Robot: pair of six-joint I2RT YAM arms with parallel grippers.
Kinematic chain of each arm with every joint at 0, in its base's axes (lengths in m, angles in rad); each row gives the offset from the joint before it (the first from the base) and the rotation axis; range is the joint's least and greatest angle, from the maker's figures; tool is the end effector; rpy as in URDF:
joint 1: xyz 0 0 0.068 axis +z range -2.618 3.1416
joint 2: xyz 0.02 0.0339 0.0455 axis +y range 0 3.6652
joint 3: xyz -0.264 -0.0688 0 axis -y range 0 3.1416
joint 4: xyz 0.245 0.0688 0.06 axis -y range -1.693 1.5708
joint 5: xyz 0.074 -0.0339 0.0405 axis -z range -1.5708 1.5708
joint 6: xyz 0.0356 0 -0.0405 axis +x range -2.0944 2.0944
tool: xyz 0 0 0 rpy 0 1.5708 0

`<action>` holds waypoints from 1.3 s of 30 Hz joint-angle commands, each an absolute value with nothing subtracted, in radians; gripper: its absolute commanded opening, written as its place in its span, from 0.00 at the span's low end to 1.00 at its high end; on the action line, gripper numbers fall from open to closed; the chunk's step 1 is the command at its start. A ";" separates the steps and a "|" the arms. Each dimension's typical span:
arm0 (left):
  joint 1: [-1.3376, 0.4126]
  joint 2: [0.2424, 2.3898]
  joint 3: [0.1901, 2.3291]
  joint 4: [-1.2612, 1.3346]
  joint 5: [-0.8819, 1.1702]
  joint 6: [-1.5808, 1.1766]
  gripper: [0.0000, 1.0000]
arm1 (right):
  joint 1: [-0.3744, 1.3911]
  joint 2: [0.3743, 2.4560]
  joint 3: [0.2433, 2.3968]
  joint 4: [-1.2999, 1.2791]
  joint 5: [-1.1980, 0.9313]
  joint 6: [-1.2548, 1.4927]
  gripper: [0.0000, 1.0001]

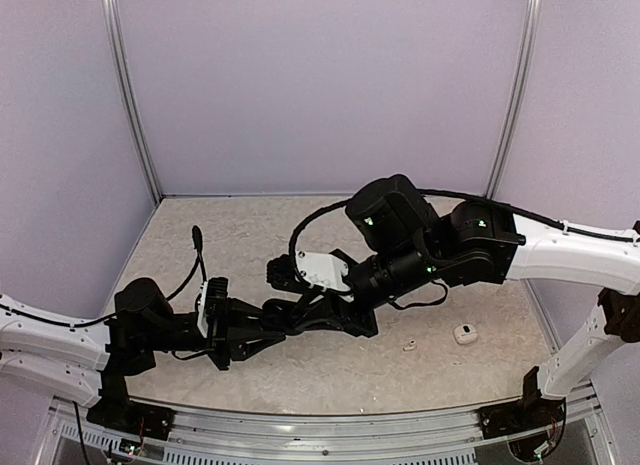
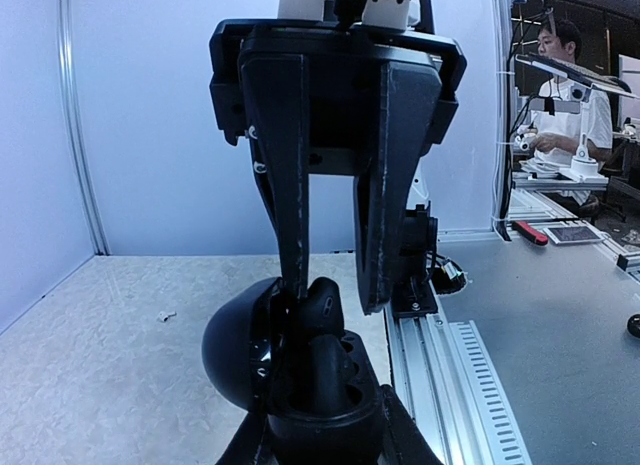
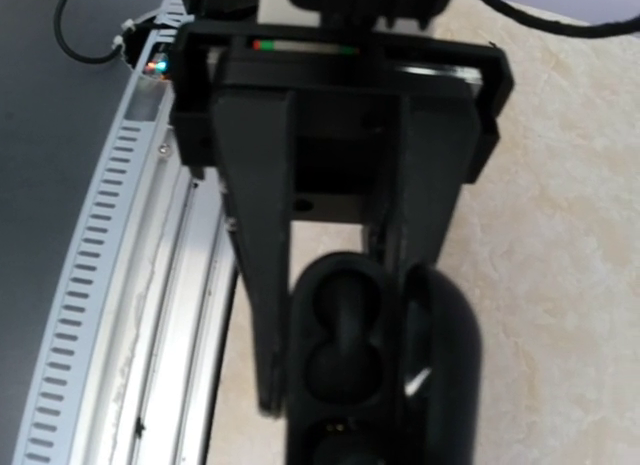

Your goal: Insert the wireless bluetooth earbuds into the charging case

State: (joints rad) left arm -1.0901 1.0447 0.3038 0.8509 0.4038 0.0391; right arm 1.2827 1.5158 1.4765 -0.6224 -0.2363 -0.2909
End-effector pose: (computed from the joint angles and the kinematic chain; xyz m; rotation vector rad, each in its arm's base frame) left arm 0.0869 -0.1969 0.2324 1.1198 1.1112 -1.1337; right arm 0.0881 0.3268 0.3607 -1.7453 1.5496 0.7851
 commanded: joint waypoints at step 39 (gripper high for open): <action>-1.078 1.011 0.301 0.948 0.370 0.035 0.00 | 1.291 1.536 1.512 -0.636 -0.218 -0.204 0.02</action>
State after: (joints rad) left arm -1.0786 1.0267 0.3027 0.8822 0.3882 0.0299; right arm 1.2831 1.5150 1.4948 -0.6014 -0.2073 -0.2440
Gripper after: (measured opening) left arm 0.253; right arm 0.050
